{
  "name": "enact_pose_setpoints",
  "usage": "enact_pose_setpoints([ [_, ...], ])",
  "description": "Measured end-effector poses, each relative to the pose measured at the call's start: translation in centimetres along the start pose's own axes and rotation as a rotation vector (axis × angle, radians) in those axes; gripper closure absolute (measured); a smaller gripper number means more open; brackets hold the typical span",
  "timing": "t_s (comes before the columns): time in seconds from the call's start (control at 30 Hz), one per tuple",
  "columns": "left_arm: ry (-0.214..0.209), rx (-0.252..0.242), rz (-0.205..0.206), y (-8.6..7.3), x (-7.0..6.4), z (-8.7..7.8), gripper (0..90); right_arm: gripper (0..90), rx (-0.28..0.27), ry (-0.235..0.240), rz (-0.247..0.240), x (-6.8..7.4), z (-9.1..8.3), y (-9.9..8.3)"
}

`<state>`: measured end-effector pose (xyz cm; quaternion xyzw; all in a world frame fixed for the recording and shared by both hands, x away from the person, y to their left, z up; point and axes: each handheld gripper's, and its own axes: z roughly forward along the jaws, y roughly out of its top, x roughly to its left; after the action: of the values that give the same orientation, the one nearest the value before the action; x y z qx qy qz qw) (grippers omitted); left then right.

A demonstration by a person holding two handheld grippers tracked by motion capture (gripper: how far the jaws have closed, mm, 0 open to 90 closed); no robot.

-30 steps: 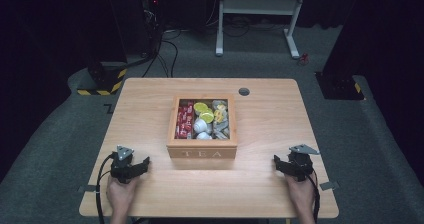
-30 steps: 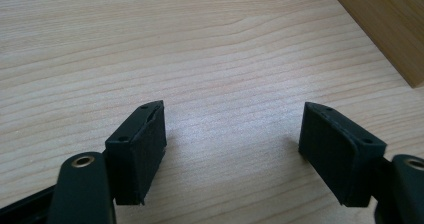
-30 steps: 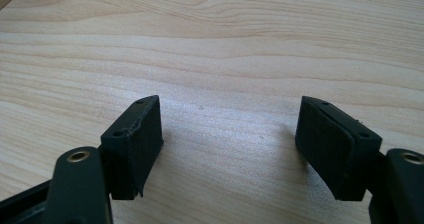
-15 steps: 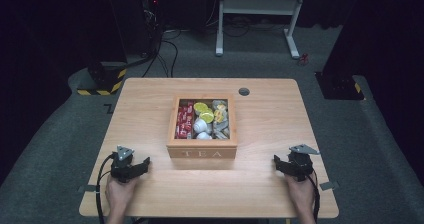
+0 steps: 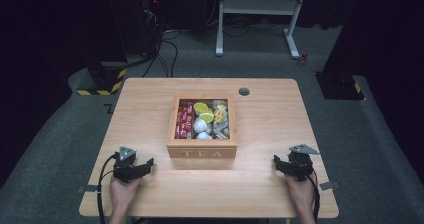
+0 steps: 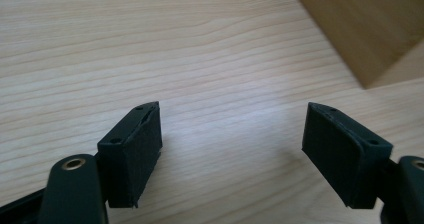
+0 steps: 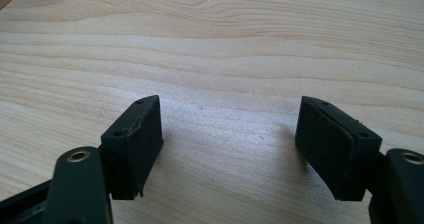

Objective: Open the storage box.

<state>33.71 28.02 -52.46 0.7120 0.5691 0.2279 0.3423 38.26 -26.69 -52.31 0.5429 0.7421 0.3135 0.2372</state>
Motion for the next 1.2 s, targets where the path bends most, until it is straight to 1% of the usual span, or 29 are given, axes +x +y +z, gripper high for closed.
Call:
enact_pose_setpoints([
  [0.03,0.000,0.000,0.000,0.0,0.0,0.0,24.3,26.8,0.000,0.000,0.001,0.0,0.0,0.0],
  [0.07,-0.010,-0.009,0.001,0.1,-0.3,-0.1,24.5,26.8,0.001,0.000,0.000,0.0,0.0,0.0],
  [0.1,-0.043,-0.027,0.012,0.3,-0.8,-0.5,24.5,26.8,0.001,0.000,0.000,0.0,0.0,0.0],
  [0.13,-0.066,-0.032,0.007,0.3,-0.9,-0.6,27.0,26.8,0.000,0.000,0.000,0.0,0.0,0.0],
  [0.17,-0.078,-0.036,0.015,0.4,-1.0,-0.7,28.2,26.8,0.000,0.000,0.000,0.0,0.0,0.0],
  [0.3,-0.104,-0.047,0.031,0.8,-1.9,-0.9,30.3,26.8,0.001,0.001,-0.005,-0.1,0.0,0.0],
  [0.43,-0.133,-0.076,0.044,1.4,-2.7,-1.3,31.9,26.8,0.001,0.001,-0.005,-0.1,0.0,0.0],
  [0.53,-0.162,-0.105,0.074,1.7,-3.4,-1.5,36.9,26.8,0.001,0.001,-0.005,-0.1,0.0,0.0],
  [0.6,-0.181,-0.120,0.083,1.8,-3.8,-1.5,39.4,26.8,0.002,0.002,-0.002,0.0,0.0,0.0],
  [0.67,-0.181,-0.123,0.088,2.0,-4.1,-1.4,39.4,26.8,0.002,0.001,-0.003,0.0,0.0,0.0],
  [0.77,-0.176,-0.113,0.095,2.3,-4.5,-1.3,39.1,26.8,0.002,0.002,-0.003,0.0,0.0,0.0],
  [0.93,-0.181,-0.099,0.126,2.8,-5.1,-1.0,42.8,26.8,0.002,0.002,-0.003,0.0,0.0,0.0],
  [1.07,-0.171,-0.105,0.145,3.1,-5.6,-0.8,45.7,26.8,0.002,0.002,-0.004,0.0,0.0,0.0],
  [1.2,-0.169,-0.118,0.151,3.3,-5.9,-0.7,48.1,26.8,0.002,0.002,-0.005,0.0,0.0,0.0],
])
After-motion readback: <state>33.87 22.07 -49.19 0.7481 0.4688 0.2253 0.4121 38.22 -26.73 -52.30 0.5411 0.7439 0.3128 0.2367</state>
